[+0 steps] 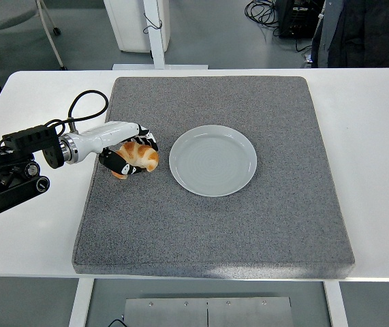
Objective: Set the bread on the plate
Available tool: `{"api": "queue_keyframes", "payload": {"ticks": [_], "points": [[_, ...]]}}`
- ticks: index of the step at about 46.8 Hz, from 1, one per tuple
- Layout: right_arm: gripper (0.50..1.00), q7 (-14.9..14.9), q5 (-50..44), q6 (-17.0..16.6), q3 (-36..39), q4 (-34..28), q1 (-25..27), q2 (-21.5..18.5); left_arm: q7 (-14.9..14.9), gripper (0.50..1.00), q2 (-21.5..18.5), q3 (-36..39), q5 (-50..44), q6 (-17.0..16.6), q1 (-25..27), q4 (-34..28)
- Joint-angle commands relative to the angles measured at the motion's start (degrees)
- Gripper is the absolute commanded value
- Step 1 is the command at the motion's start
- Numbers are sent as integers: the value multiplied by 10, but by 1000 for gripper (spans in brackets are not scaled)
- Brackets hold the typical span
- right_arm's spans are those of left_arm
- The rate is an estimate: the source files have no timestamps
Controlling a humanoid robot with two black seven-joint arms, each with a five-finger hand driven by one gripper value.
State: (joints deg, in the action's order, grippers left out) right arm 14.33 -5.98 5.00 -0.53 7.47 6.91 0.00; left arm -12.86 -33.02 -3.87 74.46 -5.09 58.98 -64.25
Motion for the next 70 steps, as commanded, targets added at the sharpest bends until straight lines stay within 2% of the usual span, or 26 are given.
{"api": "queue_keyframes", "payload": {"ticks": [1, 10, 25, 30, 42, 55, 70], "points": [[1000, 0, 0, 0, 0, 0, 0, 0, -1, 500, -2, -2, -3, 2, 11, -1], [1000, 0, 0, 0, 0, 0, 0, 0, -1, 500, -20, -8, -8, 30, 59, -6], [1000, 0, 0, 0, 0, 0, 0, 0, 0, 500, -27, -10, -38, 76, 156, -7], [1000, 0, 0, 0, 0, 0, 0, 0, 0, 500, -35, -11, -49, 103, 184, -7], [1000, 0, 0, 0, 0, 0, -1, 0, 0, 500, -30, -7, -64, 135, 248, -7], [1000, 0, 0, -1, 0, 0, 0, 0, 2, 500, 16, -1, -58, 136, 262, -4], [1000, 0, 0, 0, 0, 0, 0, 0, 5, 500, 97, 24, -51, 133, 264, 22]]}}
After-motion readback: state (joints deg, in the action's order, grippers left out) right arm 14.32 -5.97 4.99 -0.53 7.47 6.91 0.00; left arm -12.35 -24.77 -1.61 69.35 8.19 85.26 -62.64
